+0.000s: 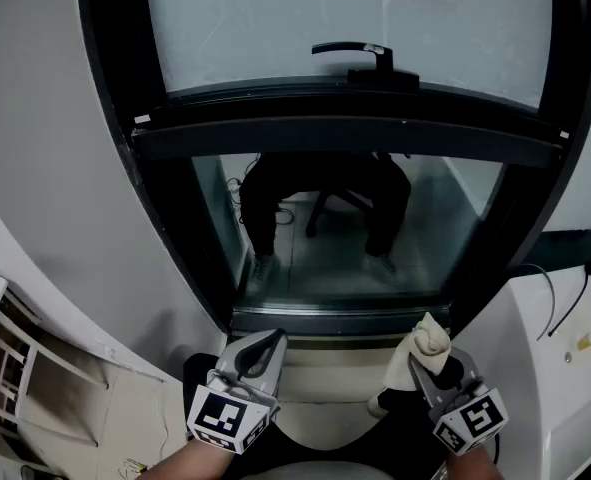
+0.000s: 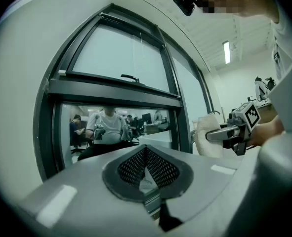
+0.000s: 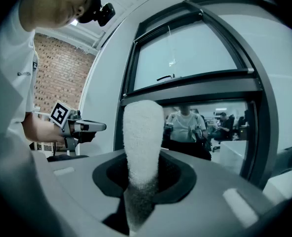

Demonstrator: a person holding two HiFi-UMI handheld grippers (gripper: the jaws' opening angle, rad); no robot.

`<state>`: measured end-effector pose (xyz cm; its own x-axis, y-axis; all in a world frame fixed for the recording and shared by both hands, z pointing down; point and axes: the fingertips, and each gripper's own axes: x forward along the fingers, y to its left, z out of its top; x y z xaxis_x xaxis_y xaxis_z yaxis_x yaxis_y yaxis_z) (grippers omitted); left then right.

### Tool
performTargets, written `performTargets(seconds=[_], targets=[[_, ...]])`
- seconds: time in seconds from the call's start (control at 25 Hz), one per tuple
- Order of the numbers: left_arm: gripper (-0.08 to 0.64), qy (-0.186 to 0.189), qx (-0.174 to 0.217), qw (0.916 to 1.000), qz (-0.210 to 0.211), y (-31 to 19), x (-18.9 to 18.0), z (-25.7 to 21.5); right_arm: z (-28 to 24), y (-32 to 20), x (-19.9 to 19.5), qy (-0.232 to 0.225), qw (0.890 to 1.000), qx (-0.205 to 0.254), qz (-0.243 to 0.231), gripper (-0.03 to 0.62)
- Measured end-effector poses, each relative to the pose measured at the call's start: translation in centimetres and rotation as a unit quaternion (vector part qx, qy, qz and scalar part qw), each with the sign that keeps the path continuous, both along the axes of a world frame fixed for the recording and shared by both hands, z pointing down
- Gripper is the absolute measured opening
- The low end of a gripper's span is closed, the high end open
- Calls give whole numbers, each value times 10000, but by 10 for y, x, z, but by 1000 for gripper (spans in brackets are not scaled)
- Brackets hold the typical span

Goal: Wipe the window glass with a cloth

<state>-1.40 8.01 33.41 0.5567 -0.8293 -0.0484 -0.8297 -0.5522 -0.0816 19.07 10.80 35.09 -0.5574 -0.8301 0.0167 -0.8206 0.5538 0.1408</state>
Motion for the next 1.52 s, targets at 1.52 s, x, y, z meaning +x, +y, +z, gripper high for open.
performTargets(seconds=[1.52], targets=[[17, -174, 63, 9998, 17, -163, 1, 1, -2, -162, -31, 725, 9972, -168, 17, 92]])
